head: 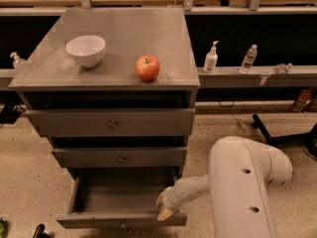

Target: Close bottom drawer

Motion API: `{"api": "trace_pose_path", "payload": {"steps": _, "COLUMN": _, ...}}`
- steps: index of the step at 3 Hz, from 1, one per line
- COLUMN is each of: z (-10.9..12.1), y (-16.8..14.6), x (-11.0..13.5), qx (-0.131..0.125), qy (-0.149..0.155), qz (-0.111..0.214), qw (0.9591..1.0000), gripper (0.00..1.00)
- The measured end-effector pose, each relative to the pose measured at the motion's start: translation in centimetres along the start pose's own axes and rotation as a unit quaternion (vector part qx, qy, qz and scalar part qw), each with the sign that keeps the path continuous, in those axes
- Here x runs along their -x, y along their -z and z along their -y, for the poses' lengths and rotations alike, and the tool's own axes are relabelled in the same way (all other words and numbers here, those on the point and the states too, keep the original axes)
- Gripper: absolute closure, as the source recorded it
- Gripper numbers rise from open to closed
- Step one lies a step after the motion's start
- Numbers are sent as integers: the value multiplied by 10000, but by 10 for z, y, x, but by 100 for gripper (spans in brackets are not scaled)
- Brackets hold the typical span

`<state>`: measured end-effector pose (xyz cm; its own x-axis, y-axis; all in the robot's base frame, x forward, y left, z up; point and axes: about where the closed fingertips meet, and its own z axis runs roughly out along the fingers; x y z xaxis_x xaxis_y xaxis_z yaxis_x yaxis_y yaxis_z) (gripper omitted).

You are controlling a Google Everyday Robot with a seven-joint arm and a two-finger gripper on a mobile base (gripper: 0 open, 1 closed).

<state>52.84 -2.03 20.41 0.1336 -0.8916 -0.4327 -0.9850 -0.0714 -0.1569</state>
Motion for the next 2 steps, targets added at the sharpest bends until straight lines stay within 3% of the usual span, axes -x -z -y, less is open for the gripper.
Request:
{"api": "trace_pose_path", "payload": {"steps": 1, "z": 1, "y": 2, "x": 0, "qx": -38, "qy": 2, "qz": -1, "qw": 10000, "gripper": 91}}
{"api": "trace_pose_path", "payload": {"steps": 2, "z": 2, "y": 4, "x": 0, "qx": -71, "qy": 19, "qz": 6, "qw": 10000, "gripper": 100}}
